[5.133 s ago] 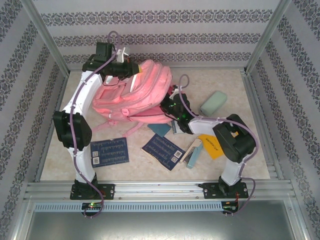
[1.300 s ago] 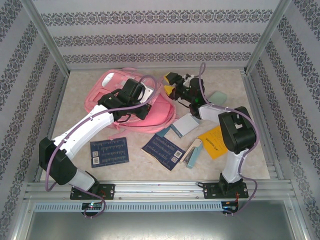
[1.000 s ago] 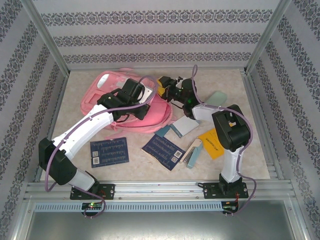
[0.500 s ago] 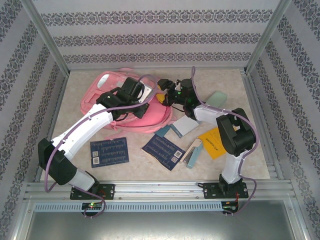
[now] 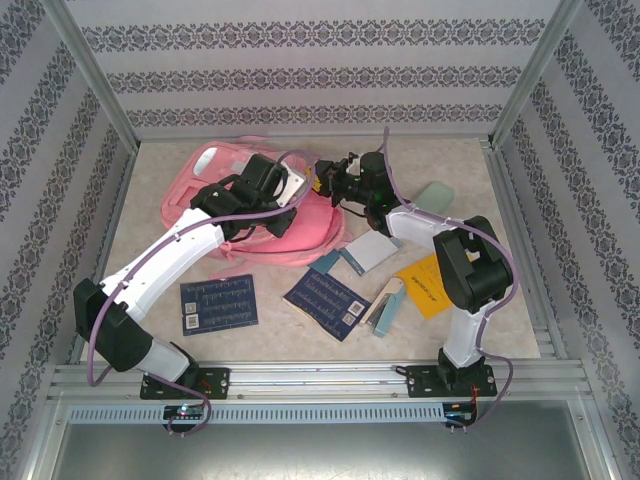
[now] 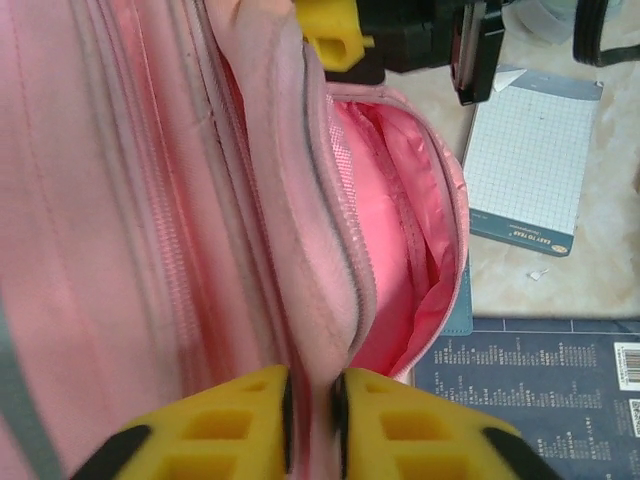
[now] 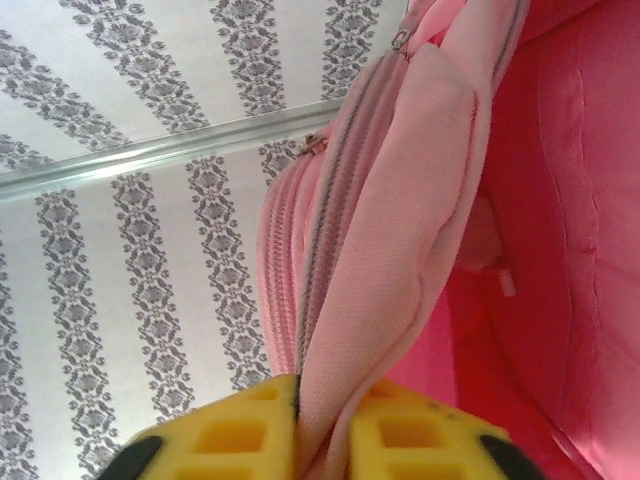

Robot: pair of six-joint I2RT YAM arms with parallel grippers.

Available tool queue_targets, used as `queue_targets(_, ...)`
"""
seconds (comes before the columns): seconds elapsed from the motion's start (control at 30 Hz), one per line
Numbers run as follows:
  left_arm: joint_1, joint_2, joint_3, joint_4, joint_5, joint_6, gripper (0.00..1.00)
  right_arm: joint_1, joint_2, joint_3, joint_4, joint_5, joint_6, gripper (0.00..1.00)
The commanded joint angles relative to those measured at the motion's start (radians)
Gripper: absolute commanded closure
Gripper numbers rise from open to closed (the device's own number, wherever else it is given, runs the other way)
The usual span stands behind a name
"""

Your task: Pack the student bag

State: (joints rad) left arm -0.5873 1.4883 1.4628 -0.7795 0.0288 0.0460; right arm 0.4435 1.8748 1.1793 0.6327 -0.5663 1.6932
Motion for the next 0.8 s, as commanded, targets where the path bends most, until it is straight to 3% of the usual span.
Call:
queue_targets(0.0,0.004,-0.028,0.012,-0.029,-0.02,-0.022,0.73,0.014,-0.035,-0.029,0.053,0.078,0.073,0.93)
queue_targets(0.07,0.004,-0.012,0.048,-0.047,-0.045,-0.05,0.6,0.014,-0.05,-0.036,0.007,0.094,0.087,1.0)
queue_targets(0.17,0.004,0.012,0.1,-0.061,-0.054,-0.083,0.43,0.017,-0.06,-0.032,-0.028,0.1,0.096,1.0)
queue_targets(0.37,-0.02,0.099,0.174,-0.075,-0.037,-0.12,0.32,0.017,-0.074,-0.027,-0.045,0.106,0.101,1.0)
queue_targets(0.57,-0.047,0.182,0.182,-0.041,-0.069,-0.125,0.3,0.015,-0.09,-0.028,-0.073,0.122,0.101,1.0)
queue_targets(0.63,-0.06,0.204,0.183,-0.023,-0.128,-0.125,0.31,0.015,-0.096,-0.031,-0.08,0.131,0.101,1.0)
queue_targets(0.7,-0.062,0.22,0.191,-0.014,-0.167,-0.129,0.39,0.016,-0.098,-0.031,-0.086,0.132,0.101,1.0)
queue_targets(0.77,-0.061,0.228,0.195,0.004,-0.178,-0.129,0.53,0.017,-0.101,-0.029,-0.093,0.132,0.099,1.0)
